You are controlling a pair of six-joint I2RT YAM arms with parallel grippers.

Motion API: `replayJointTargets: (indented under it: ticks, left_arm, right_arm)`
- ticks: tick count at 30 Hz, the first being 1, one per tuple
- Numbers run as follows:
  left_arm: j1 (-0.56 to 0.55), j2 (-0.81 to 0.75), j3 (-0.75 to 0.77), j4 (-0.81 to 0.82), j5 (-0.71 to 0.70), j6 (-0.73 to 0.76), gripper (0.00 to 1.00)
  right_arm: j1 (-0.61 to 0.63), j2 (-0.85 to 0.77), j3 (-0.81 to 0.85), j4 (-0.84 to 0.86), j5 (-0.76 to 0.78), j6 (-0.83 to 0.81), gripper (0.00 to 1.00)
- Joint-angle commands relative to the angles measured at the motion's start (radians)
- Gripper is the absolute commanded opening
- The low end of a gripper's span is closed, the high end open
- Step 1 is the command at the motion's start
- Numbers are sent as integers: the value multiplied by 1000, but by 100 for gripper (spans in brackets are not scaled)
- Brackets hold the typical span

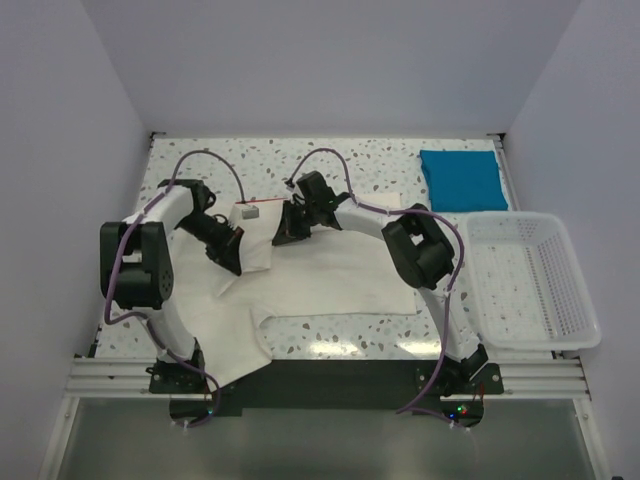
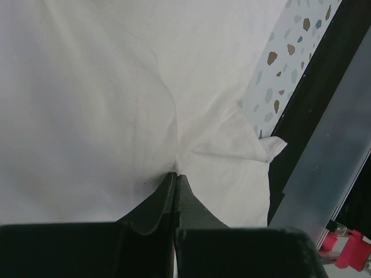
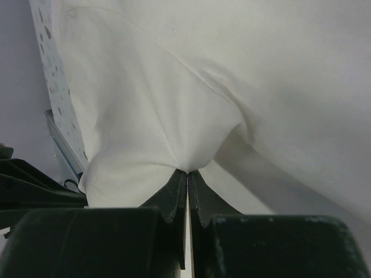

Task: Fold and stack the t-shirts
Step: Fold the tshirt

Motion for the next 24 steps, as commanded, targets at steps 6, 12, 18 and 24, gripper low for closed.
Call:
replayJointTargets:
  ticks: [6, 12, 18, 24]
  left_arm:
    - [-54, 1, -30, 7, 50, -19, 0]
    - [-62, 4, -42, 19, 48, -22, 0]
    - [-11, -15, 45, -6, 77, -9, 33]
    - [237, 54, 341, 48, 128, -123, 39]
  right_arm:
    - [-9, -76, -21, -28, -3, -36, 0]
    - [-9, -81, -41, -28, -7, -40, 0]
    - [-9, -84, -21, -57, -21, -91, 15]
    - [-12, -133, 58, -173, -41, -279, 37]
